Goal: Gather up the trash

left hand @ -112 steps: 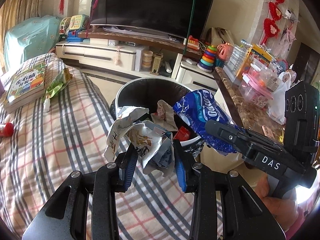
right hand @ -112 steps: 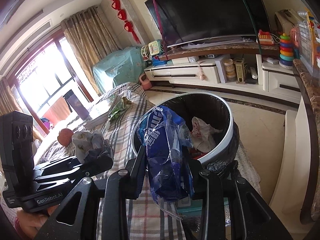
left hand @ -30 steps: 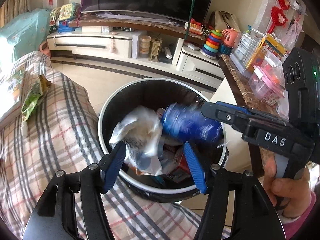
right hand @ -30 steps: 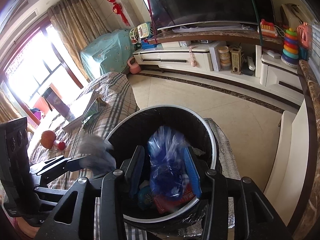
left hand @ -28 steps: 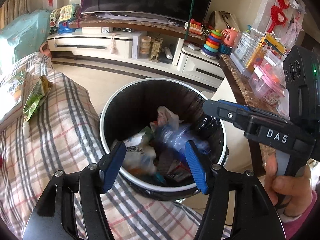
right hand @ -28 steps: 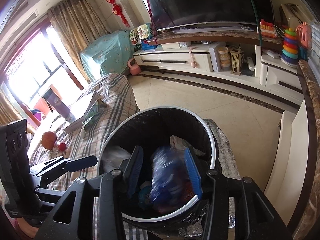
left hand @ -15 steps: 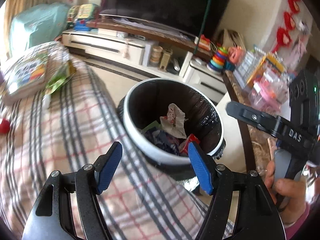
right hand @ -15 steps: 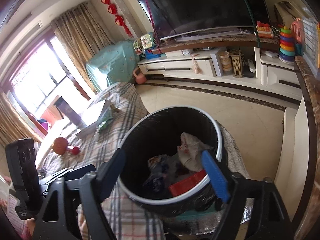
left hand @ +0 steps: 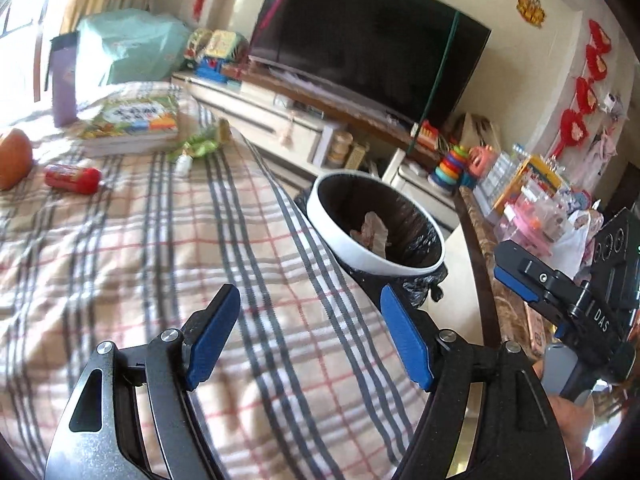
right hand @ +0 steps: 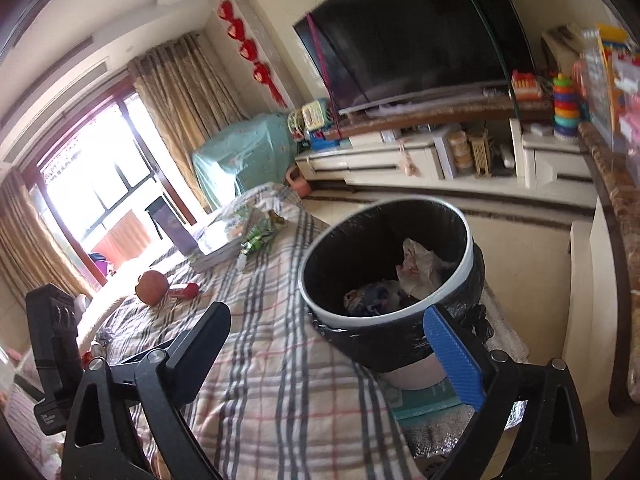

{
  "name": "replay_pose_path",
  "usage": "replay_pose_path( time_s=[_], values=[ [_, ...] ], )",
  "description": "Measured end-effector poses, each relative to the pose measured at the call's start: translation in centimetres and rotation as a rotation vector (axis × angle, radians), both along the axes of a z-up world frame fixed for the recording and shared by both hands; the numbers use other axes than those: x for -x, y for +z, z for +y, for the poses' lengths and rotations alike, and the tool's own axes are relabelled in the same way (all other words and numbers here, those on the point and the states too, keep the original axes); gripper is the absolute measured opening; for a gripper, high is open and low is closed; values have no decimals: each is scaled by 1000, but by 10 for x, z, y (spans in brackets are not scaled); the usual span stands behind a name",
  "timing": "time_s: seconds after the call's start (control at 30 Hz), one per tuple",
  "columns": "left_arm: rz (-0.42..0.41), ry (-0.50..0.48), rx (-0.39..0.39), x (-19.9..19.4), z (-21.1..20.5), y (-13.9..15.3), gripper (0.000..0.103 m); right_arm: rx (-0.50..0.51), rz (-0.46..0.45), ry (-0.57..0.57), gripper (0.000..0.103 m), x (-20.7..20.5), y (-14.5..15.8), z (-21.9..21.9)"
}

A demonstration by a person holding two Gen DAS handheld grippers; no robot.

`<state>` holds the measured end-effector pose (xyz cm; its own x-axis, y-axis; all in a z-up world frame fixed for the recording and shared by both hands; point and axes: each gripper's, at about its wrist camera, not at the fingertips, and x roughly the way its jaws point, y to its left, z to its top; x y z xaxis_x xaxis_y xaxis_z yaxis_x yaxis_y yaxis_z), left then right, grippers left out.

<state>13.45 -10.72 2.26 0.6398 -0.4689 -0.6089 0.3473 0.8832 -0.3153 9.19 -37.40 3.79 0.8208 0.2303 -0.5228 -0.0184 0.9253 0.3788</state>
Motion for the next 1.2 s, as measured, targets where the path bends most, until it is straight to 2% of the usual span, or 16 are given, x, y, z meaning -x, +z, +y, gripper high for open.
replay_pose_path(
  time_s=[0.1, 0.17, 0.23, 0.27, 0.37, 0.53, 0.77, 1.2],
  values=[
    [-69, 13, 17, 16, 8, 14, 80, 65, -78, -19, 101, 13, 20, 10],
    [-124, 35, 19, 27, 11, 22, 89, 124, -165, -54, 103, 27, 32, 17],
    [-189, 73, 16, 41, 14, 26, 101, 199, -219, -80, 103, 38, 34, 26],
    [-218, 89, 12, 48, 15, 27, 103, 231, -229, -92, 103, 40, 33, 29],
    [-282, 127, -30, 62, 17, 22, 103, 292, -237, -130, 103, 48, 22, 34],
    [-373, 200, -141, 81, 13, 9, 103, 307, -231, -160, 103, 58, 1, 35],
    [-380, 227, -179, 90, 16, -9, 103, 330, -240, -196, 103, 72, -9, 33],
    [-397, 286, -181, 103, 23, -7, 103, 354, -249, -182, 103, 81, -12, 39]
  ],
)
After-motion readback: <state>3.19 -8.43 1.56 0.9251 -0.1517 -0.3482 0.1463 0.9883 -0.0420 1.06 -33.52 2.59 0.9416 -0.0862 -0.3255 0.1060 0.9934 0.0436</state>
